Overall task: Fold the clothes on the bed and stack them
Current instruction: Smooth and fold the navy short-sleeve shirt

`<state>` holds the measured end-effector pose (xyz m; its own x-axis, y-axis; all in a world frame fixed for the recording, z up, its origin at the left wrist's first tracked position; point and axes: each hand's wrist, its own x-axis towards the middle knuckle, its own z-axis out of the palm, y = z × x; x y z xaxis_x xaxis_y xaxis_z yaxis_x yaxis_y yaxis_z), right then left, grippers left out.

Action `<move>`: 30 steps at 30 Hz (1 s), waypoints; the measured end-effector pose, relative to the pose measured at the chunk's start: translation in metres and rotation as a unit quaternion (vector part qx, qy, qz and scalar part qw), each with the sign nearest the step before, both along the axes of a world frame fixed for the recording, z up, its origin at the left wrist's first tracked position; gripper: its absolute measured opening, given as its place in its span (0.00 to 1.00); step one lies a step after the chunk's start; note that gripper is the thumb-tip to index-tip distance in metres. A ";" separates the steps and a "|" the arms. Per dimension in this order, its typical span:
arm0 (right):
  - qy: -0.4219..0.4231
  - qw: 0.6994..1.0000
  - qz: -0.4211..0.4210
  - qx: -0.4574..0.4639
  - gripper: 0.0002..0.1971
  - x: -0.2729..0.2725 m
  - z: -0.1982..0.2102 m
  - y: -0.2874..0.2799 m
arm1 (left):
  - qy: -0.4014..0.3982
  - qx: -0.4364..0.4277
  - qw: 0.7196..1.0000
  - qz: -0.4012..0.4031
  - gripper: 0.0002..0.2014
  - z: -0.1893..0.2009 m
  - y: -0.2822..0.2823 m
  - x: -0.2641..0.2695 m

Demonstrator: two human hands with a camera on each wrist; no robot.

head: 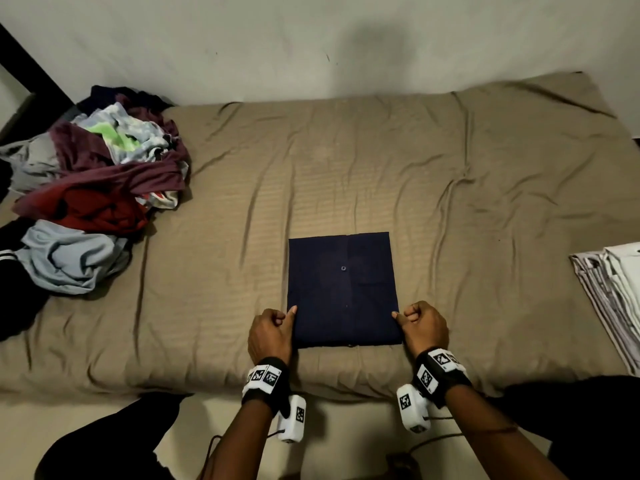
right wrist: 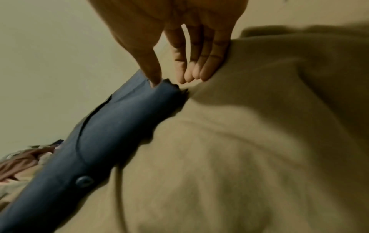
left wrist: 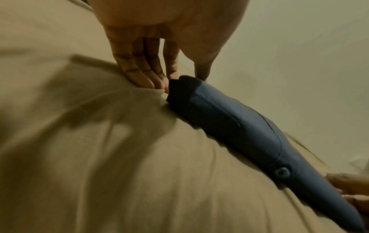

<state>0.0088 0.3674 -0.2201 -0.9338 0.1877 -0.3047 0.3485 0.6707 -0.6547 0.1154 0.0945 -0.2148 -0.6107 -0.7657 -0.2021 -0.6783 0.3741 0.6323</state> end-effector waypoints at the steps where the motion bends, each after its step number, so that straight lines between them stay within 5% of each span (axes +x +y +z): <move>1: 0.015 1.000 0.005 0.000 0.14 0.004 -0.001 0.000 | 0.012 0.023 1.000 -0.001 0.17 -0.001 0.001 0.002; 4: 0.012 1.000 0.004 -0.016 0.12 0.008 -0.006 -0.006 | 0.072 0.084 0.994 0.023 0.09 0.003 0.006 0.002; 6: -0.020 0.999 -0.007 -0.042 0.07 0.005 -0.002 -0.008 | 0.091 0.128 0.986 0.053 0.12 0.006 0.009 0.000; 19: -0.083 0.985 -0.071 -0.137 0.13 -0.002 -0.001 -0.001 | 0.036 0.294 0.945 0.142 0.09 -0.009 -0.016 -0.005; 22: -0.088 0.996 -0.005 -0.031 0.14 -0.006 0.009 -0.001 | -0.035 0.179 0.982 0.050 0.07 0.006 -0.018 -0.010; 24: -0.022 0.995 0.050 0.089 0.14 -0.006 0.018 -0.005 | -0.108 0.011 0.993 -0.050 0.09 0.023 -0.015 -0.011; 27: 0.188 0.957 0.173 0.134 0.20 0.009 0.026 -0.033 | -0.023 -0.179 0.972 -0.150 0.13 0.039 0.009 -0.015; 30: 0.195 0.912 0.341 0.123 0.33 0.031 0.016 -0.073 | 0.023 -0.184 0.924 -0.334 0.28 0.014 0.045 -0.024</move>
